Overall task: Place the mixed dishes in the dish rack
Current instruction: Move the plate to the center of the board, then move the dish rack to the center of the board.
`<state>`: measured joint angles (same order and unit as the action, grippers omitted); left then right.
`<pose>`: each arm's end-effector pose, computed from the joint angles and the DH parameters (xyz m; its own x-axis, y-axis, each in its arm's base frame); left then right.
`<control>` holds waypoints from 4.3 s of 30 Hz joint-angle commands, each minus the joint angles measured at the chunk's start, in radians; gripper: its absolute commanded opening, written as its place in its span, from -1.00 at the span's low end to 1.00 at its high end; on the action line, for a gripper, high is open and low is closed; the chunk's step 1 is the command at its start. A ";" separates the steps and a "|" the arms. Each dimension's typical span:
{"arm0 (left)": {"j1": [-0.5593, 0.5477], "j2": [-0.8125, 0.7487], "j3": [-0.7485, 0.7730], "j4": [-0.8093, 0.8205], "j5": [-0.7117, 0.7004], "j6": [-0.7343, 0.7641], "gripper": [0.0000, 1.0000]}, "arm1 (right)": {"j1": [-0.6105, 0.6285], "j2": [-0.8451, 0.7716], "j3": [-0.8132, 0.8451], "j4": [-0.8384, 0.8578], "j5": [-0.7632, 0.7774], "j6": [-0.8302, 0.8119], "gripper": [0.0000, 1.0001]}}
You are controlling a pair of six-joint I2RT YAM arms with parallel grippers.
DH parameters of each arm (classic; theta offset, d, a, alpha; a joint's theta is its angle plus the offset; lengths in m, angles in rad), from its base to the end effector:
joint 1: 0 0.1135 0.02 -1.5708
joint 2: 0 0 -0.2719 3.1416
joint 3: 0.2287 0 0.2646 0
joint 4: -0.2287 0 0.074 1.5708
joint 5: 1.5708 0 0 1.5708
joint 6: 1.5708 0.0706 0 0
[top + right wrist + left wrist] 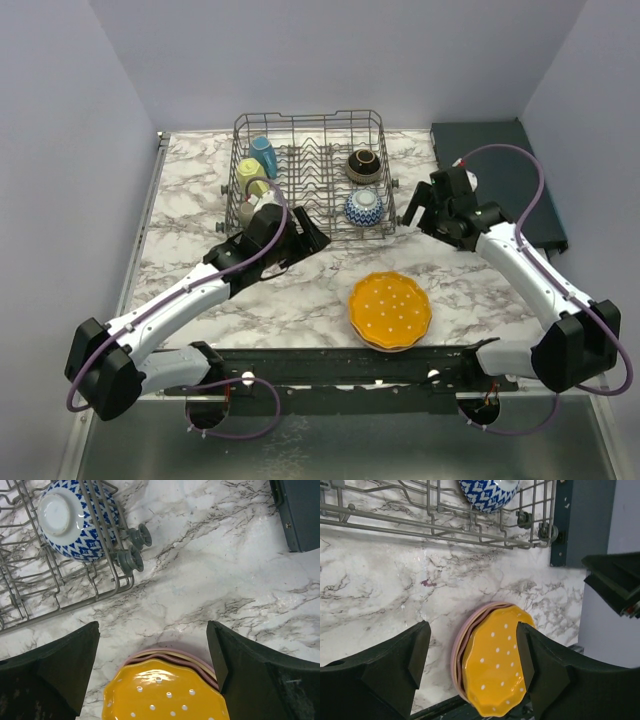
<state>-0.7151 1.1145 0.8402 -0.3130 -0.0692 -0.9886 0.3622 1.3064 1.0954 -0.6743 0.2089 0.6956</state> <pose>0.2182 -0.1830 0.2655 -0.7401 -0.4609 -0.4897 -0.0137 0.7384 -0.6742 0.2895 0.0940 0.2699 -0.6992 0.4055 -0.5889 0.2921 0.9137 0.2825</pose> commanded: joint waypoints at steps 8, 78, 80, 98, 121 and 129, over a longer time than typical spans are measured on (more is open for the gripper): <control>0.005 0.111 0.104 -0.009 -0.172 -0.354 0.76 | 0.004 -0.067 -0.010 -0.014 0.042 -0.056 0.92; 0.241 0.339 0.075 0.034 -0.044 -0.349 -1.00 | 0.004 -0.244 -0.155 -0.028 -0.006 -0.095 0.98; 0.277 0.334 0.061 0.075 0.019 -0.292 -1.00 | 0.004 -0.247 -0.155 -0.025 -0.013 -0.099 0.98; 0.450 0.324 0.025 0.091 0.419 0.087 -1.00 | 0.004 -0.251 -0.181 0.001 -0.071 -0.148 0.97; 0.529 0.085 0.014 -0.196 0.253 0.397 -1.00 | 0.004 -0.276 -0.194 -0.036 -0.115 -0.168 0.95; 0.557 0.038 0.010 -0.233 0.259 0.487 -1.00 | 0.004 -0.298 -0.212 -0.042 -0.159 -0.168 0.95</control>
<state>-0.1646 1.2255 0.8291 -0.4992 0.1478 -0.6609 0.3622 1.0267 0.8951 -0.6933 0.0906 0.5369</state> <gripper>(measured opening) 0.179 0.977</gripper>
